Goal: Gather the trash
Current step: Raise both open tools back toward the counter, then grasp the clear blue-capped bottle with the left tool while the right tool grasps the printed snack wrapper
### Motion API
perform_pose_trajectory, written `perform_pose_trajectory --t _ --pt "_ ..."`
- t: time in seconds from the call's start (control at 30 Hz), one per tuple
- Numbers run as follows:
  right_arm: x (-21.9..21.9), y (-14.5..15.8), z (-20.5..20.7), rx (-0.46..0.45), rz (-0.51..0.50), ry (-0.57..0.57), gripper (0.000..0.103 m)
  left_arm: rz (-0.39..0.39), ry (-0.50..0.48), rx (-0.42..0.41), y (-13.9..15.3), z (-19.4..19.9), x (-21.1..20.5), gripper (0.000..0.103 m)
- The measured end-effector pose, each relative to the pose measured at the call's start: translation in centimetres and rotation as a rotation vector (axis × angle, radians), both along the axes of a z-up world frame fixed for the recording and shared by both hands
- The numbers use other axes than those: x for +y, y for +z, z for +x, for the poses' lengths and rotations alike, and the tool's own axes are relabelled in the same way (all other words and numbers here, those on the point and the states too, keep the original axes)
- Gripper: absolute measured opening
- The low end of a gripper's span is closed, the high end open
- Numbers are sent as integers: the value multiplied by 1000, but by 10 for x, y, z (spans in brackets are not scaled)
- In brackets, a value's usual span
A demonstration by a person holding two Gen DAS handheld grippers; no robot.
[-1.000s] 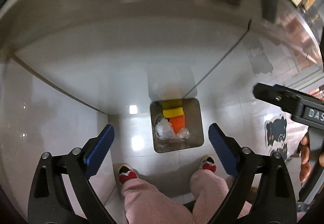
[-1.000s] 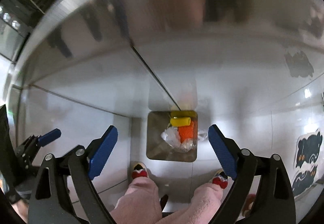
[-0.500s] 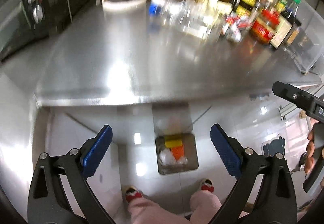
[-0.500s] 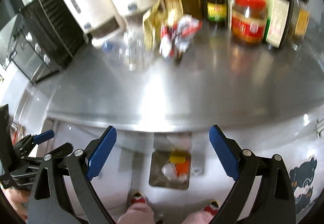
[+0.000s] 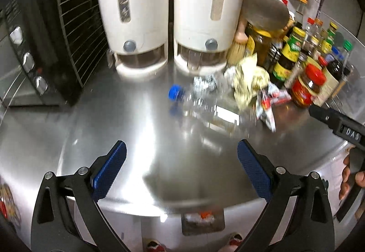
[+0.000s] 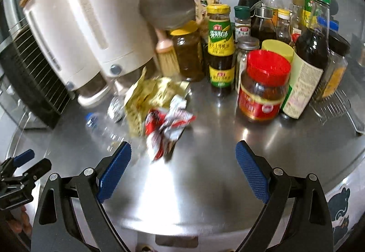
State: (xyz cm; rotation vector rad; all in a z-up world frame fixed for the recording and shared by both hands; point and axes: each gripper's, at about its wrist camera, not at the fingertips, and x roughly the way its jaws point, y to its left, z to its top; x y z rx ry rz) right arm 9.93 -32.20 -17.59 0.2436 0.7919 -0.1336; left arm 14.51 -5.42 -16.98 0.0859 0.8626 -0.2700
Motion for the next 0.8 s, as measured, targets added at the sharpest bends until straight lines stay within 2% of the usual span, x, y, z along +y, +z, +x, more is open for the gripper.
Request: perform_pose_trajectory --t 0.17,0.4,0.63,0.8 --pt "-7 -6 24 5 28 -12 93 0 17 0 3 37 -25 93" --pt "-8 -16 53 19 19 -13 93 36 40 25 -13 83 -52 93" --pt "-12 -28 77 38 64 6 92 75 62 58 -36 108 -69 93" --pt "-4 -35 90 56 60 42 91 106 65 102 -50 118 -79 93"
